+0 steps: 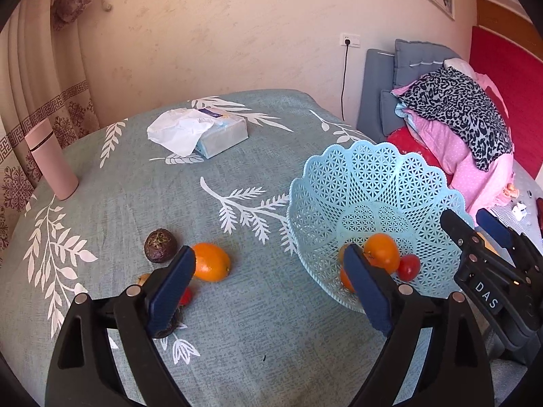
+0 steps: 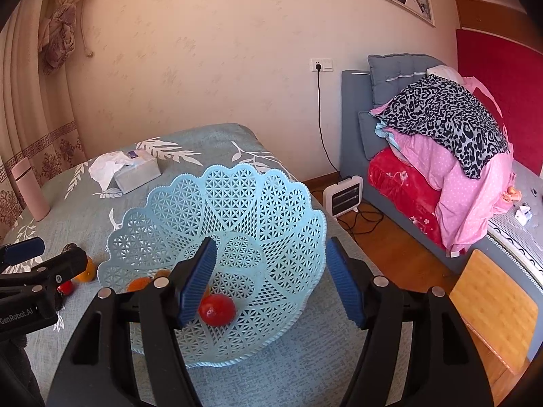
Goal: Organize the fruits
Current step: 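Move the left tool back to the table and grasp another orange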
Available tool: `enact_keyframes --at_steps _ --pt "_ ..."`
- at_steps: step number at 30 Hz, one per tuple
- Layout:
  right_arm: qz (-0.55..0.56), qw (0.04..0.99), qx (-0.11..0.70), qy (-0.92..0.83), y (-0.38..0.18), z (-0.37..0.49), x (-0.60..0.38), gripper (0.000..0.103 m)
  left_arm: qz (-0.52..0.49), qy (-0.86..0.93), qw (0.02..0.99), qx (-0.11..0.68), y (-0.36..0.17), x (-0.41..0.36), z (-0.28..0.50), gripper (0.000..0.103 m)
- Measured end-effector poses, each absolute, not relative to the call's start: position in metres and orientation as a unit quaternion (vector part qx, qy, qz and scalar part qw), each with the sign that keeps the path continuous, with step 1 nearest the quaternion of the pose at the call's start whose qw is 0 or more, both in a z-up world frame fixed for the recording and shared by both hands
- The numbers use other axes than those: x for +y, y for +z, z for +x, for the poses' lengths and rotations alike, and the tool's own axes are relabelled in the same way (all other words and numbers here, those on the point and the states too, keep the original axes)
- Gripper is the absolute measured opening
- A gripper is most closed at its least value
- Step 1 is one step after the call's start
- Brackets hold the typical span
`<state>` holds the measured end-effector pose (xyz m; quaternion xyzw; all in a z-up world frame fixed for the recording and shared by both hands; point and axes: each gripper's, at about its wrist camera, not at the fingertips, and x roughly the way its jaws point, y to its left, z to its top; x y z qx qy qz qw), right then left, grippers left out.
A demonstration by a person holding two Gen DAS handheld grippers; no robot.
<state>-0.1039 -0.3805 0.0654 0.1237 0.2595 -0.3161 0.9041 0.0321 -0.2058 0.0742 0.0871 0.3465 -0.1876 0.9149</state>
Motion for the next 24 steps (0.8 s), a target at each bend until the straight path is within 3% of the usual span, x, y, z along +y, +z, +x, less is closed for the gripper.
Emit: enact_keyframes --at_steps 24 --pt "0.101 0.917 0.284 -0.26 0.061 -0.091 -0.336 0.069 0.046 -0.057 0.919 0.387 0.055 -0.045 -0.008 0.089"
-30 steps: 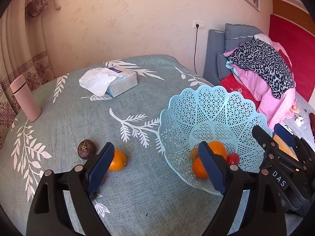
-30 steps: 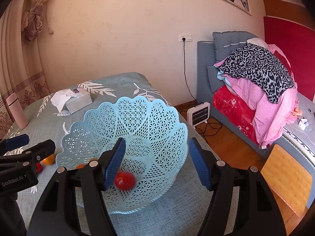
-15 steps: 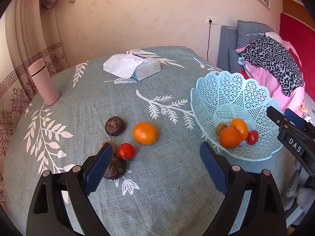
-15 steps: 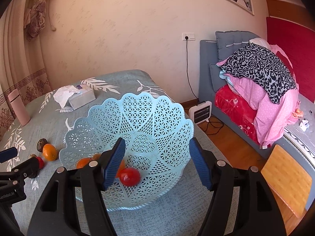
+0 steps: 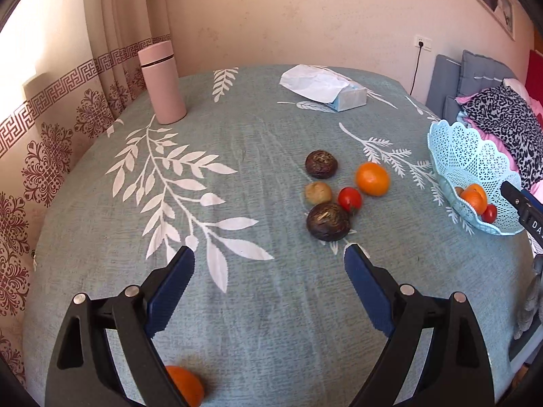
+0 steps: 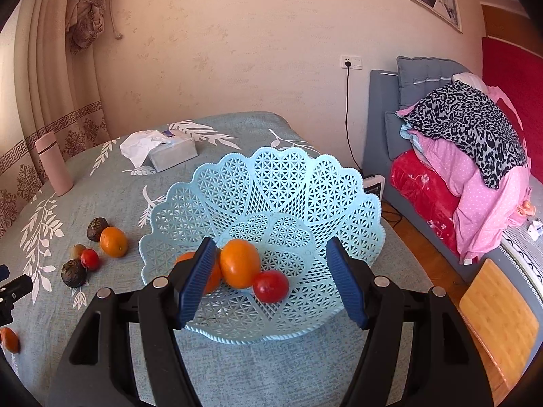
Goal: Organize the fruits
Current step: 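Move the left tool back to the table and grasp another orange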
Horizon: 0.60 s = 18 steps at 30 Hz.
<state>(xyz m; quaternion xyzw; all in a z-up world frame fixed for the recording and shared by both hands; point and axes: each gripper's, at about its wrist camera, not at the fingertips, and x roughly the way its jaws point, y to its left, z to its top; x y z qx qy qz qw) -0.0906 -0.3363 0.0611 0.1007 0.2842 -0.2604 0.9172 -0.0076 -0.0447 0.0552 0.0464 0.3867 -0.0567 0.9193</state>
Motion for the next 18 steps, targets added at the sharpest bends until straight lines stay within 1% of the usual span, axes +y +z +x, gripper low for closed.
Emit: enact_keyframes --at_steps 11,18 --pt "0.072 0.925 0.297 -0.224 0.06 -0.082 -0.296 0.069 0.025 -0.008 0.918 0.395 0.049 0.02 -0.042 0.089" --pt "0.052 0.93 0.309 -0.194 0.056 -0.076 -0.267 0.069 0.028 -0.004 0.911 0.411 0.036 0.037 -0.061 0.089"
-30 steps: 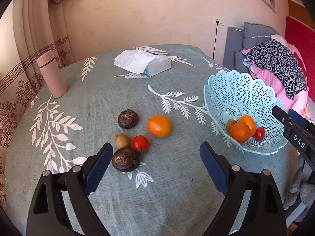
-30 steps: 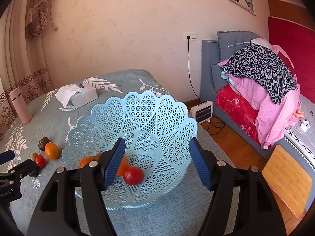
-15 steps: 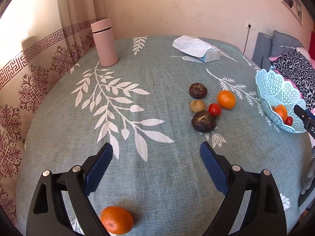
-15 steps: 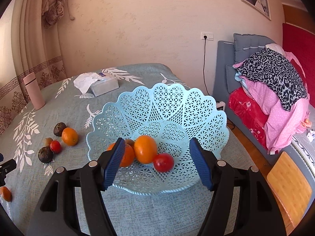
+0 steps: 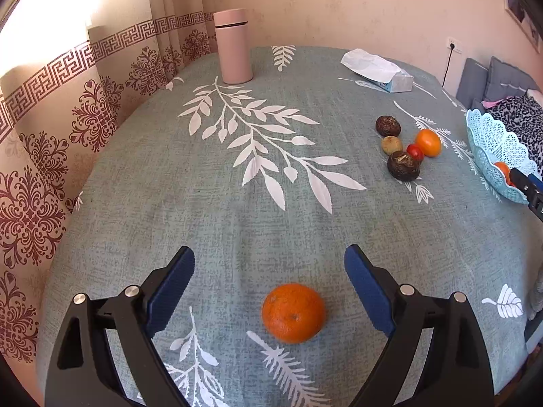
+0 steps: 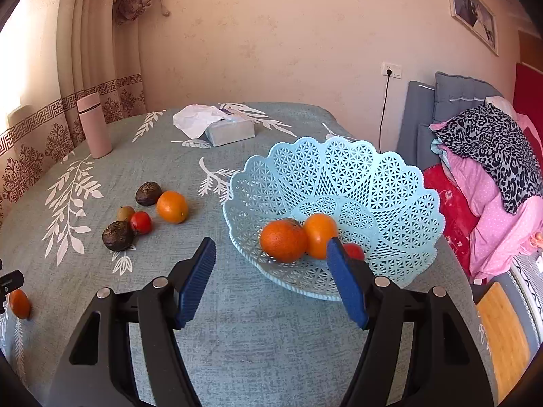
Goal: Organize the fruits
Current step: 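Move the left tool back to the table and grasp another orange, then drop a dark passion fruit in the basket with the right tool while the left tool holds the orange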
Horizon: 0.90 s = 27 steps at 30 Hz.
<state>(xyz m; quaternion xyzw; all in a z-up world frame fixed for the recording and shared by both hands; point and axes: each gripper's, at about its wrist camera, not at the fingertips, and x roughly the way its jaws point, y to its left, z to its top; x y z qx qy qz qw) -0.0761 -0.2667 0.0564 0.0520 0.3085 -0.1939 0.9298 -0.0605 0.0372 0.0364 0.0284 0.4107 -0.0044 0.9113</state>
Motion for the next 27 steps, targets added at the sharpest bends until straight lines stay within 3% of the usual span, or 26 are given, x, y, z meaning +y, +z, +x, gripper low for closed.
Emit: enact_keyframes --at_steps 4,12,27 --pt "0.043 0.932 0.313 -0.179 0.056 -0.074 -0.254 0.069 0.025 -0.008 0.907 0.42 0.027 0.04 -0.065 0.083" --pt "0.061 0.929 0.345 -0.12 0.049 -0.06 -0.236 0.069 0.02 -0.044 0.9 0.434 0.013 0.031 -0.073 0.04" --pt "0.126 0.885 0.448 0.003 0.025 0.026 -0.194 0.069 -0.013 -0.047 0.909 0.413 0.022 0.049 -0.075 0.039"
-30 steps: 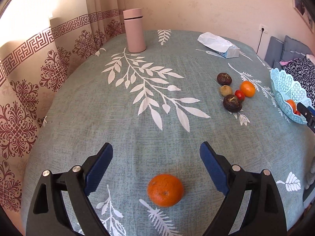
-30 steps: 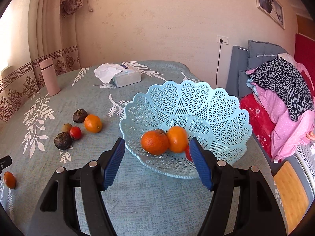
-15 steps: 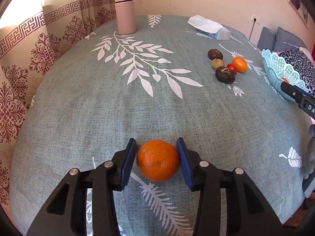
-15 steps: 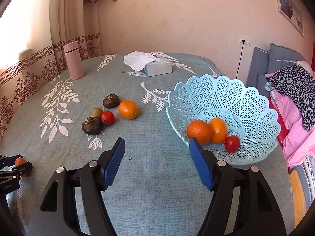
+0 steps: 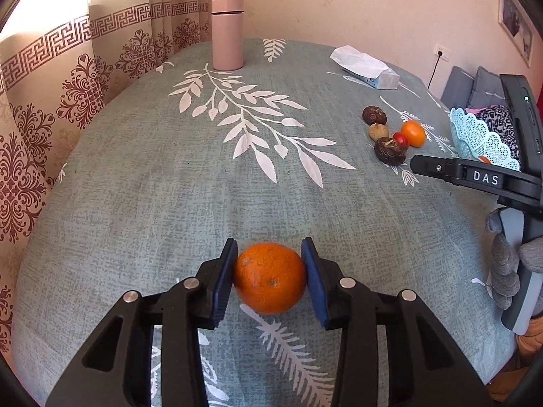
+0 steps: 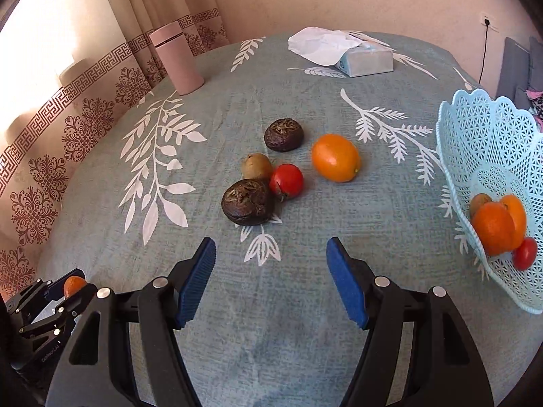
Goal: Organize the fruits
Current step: 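Drop a dark passion fruit in the basket with the right tool while the left tool holds the orange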
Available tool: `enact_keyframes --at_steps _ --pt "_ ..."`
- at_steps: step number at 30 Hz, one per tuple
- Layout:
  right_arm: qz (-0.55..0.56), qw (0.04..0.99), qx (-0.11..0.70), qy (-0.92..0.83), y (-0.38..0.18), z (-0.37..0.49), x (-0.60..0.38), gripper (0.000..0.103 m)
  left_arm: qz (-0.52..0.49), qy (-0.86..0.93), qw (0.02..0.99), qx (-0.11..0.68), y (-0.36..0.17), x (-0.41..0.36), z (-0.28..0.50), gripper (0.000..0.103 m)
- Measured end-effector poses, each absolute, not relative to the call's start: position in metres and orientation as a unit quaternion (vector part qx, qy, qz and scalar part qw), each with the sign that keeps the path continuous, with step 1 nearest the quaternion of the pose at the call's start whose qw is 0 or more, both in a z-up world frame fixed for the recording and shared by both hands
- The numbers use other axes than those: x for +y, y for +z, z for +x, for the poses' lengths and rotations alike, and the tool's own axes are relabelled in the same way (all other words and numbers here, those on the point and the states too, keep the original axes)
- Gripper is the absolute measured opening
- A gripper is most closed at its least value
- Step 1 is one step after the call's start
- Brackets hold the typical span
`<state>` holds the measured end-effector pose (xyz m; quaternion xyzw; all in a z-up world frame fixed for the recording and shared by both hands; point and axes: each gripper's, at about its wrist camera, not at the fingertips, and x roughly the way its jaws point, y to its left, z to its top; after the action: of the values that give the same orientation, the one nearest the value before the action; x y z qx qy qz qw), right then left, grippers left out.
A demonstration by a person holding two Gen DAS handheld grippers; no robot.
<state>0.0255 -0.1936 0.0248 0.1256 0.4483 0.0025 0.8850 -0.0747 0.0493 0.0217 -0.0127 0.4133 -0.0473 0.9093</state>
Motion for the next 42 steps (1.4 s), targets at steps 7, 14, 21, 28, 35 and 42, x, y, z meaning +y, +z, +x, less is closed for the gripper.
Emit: enact_keyframes --at_steps 7,14,21,28,35,42 --pt "0.103 0.882 0.46 -0.006 0.019 0.062 -0.174 0.069 -0.018 -0.048 0.91 0.412 0.022 0.055 -0.076 0.039" --pt "0.064 0.882 0.465 -0.032 0.011 0.073 -0.168 0.044 -0.021 -0.046 0.911 0.41 0.023 0.055 -0.077 0.04" --pt "0.085 0.892 0.444 -0.024 0.028 0.042 -0.18 0.044 -0.019 -0.046 0.911 0.409 0.023 0.053 -0.077 0.04" --pt "0.105 0.909 0.399 -0.063 0.056 0.01 -0.218 0.044 -0.013 -0.049 0.911 0.409 0.023 0.047 -0.078 0.04" --pt "0.141 0.907 0.374 -0.129 0.067 -0.01 -0.276 0.044 -0.006 -0.052 0.911 0.409 0.023 0.041 -0.078 0.04" --pt "0.174 0.897 0.357 -0.194 0.07 -0.033 -0.33 0.044 -0.002 -0.054 0.91 0.411 0.022 0.038 -0.077 0.04"
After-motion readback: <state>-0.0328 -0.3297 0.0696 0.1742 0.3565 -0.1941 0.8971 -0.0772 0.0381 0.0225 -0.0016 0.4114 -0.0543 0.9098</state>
